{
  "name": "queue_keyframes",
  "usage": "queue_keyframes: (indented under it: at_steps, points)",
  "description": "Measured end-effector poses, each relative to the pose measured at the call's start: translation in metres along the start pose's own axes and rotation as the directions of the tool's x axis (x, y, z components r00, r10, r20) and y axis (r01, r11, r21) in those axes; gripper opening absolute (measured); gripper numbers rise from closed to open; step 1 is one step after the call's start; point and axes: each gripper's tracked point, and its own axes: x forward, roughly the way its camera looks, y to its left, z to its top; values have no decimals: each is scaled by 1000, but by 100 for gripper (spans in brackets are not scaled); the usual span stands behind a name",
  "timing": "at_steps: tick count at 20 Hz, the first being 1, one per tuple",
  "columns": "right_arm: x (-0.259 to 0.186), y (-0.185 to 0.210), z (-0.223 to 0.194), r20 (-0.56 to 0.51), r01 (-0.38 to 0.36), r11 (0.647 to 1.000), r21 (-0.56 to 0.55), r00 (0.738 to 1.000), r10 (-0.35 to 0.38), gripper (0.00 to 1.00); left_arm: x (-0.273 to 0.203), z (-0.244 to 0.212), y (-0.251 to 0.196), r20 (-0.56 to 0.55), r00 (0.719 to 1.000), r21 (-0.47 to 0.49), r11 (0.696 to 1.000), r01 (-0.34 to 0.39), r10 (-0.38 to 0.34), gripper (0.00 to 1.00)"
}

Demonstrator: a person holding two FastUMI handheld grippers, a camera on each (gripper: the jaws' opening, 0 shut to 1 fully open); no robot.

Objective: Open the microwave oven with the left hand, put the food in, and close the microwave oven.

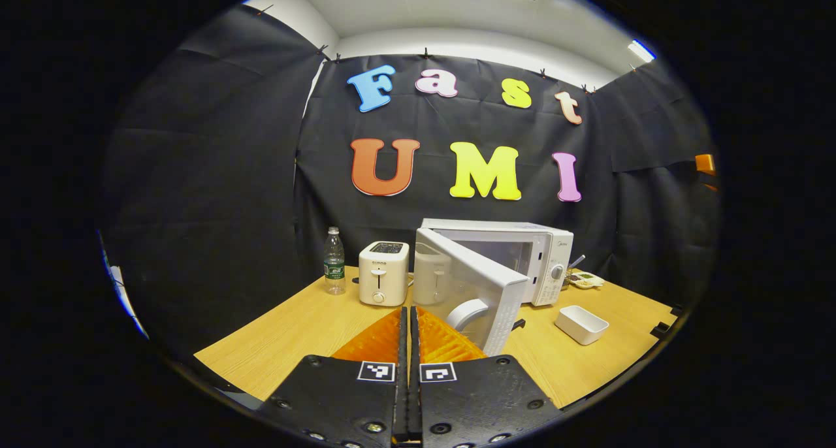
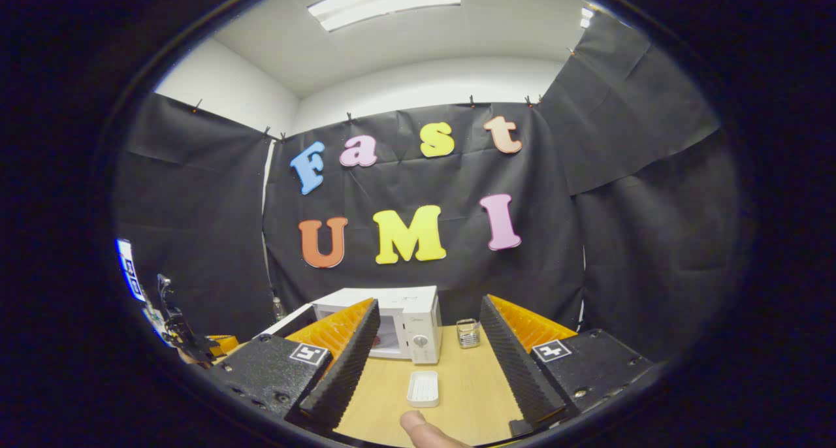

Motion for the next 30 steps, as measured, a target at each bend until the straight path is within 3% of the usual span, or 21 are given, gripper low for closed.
queue_keyframes:
  at_steps: [4, 5, 6, 7, 8, 14, 18, 19, 20, 21, 24, 30]
  points:
    - [-6, -7, 0, 11, 10, 1000, -13, 1000, -10, 98, 25, -25, -10, -50, 998, -20, 999, 33, -34, 0]
    - [-8, -8, 1, 15, 12, 1000, -15, 1000, -12, 98, 30, -33, -12, -68, 997, -27, 999, 43, -45, 12]
    - [-9, -11, 1, 18, 15, 1000, -18, 1000, -14, 98, 33, -38, -15, -77, 996, -33, 998, 50, -53, 0]
    - [-11, -12, 1, 21, 18, 1000, -19, 1000, -17, 98, 38, -42, -14, -81, 995, -34, 998, 49, -51, 12]
    - [-10, -15, 0, 21, 22, 1000, -20, 1000, -22, 98, 38, -45, -19, -84, 995, -41, 998, 57, -60, 0]
    - [-16, -17, -4, 11, 13, 1000, -6, 1000, -13, 99, 49, -47, -56, -76, 989, -72, 990, 125, -130, 0]
    - [-21, -15, -8, 4, -5, 1000, -11, 1000, 5, 99, 65, -49, -99, -73, 974, -82, 975, 208, -214, 0]
    - [-24, -13, -11, -5, -23, 1000, -10, 1000, 23, 98, 70, -48, -111, -68, 969, -84, 969, 232, -237, 12]
    - [-26, -13, -8, 2, -35, 999, -7, 999, 35, 98, 76, -46, -123, -61, 963, -82, 963, 256, -262, 12]
    - [-27, -14, -5, 9, -40, 999, -3, 999, 40, 98, 82, -44, -135, -51, 956, -76, 956, 284, -288, 0]
    - [-30, -26, -5, 16, -29, 1000, -6, 999, 29, 99, 103, -49, -166, -68, 935, -85, 936, 343, -349, 0]
    - [-41, -43, -9, 33, -24, 1000, 11, 999, 23, 99, 154, -47, -209, -63, 926, -118, 924, 364, -373, 0]
